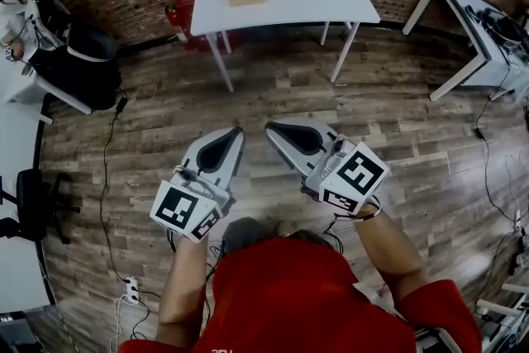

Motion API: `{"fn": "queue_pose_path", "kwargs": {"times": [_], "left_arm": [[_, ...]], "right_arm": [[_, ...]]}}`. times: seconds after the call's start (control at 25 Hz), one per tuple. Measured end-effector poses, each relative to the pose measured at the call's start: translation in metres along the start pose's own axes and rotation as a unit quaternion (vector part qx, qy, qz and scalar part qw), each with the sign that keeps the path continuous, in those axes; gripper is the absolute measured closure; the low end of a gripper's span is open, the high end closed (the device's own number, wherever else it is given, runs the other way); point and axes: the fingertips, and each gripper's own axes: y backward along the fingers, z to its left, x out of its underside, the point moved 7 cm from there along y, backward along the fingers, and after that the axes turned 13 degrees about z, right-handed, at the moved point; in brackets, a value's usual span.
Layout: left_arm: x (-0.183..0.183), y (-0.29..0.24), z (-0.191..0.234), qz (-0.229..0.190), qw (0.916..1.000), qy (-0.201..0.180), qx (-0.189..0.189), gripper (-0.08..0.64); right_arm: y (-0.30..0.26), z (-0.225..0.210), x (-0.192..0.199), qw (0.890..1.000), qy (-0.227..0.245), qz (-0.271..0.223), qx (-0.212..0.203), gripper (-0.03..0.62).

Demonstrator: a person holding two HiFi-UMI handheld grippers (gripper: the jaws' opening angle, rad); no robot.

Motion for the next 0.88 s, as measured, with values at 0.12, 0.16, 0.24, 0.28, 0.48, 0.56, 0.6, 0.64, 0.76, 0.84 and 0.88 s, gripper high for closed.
{"fn": "queue_pose_path", "kwargs": {"times": [0.12,0.16,0.24,0.28,0.48,0.56,0.6,0.64,0.76,0.84,0.88], "left_arm": [[0.002,-0.007,0.007,0.004,1.0000,0.004,-0.004,0.545],[0.002,-0.010,0.010,0.005,1.0000,0.005,-0.005,0.545],[0.000,-0.019,0.020,0.005,1.0000,0.005,-0.005,0.545],[-0.001,-0.024,0.027,0.005,1.0000,0.004,-0.005,0.545],[-0.007,-0.052,0.073,-0.001,1.0000,0.006,-0.002,0.545],[-0.010,-0.064,0.099,-0.003,1.0000,0.003,0.000,0.545],[-0.012,-0.070,0.113,-0.003,1.0000,0.000,0.001,0.545],[-0.015,-0.075,0.127,-0.002,1.0000,-0.002,0.002,0.545],[-0.024,-0.095,0.168,0.000,0.9999,-0.011,0.009,0.545],[-0.028,-0.108,0.195,0.001,0.9997,-0.016,0.016,0.545],[-0.030,-0.114,0.209,0.000,0.9997,-0.017,0.020,0.545]], "right_arm": [[-0.004,-0.010,0.000,1.000,0.000,-0.001,-0.003,0.563],[-0.006,-0.015,0.000,1.000,-0.001,0.000,-0.004,0.562],[-0.014,-0.026,-0.001,1.000,-0.001,0.002,-0.005,0.562],[-0.019,-0.033,-0.002,1.000,-0.001,0.002,-0.005,0.563],[-0.053,-0.074,-0.008,1.000,-0.002,0.004,0.003,0.563],[-0.072,-0.093,-0.013,1.000,-0.001,0.003,0.008,0.562],[-0.082,-0.103,-0.016,1.000,-0.001,0.002,0.012,0.562],[-0.093,-0.112,-0.020,1.000,0.000,0.001,0.015,0.562],[-0.124,-0.141,-0.029,1.000,0.002,0.005,0.025,0.561],[-0.144,-0.160,-0.035,0.999,0.002,0.007,0.033,0.562],[-0.155,-0.169,-0.037,0.999,0.000,0.006,0.037,0.561]]}}
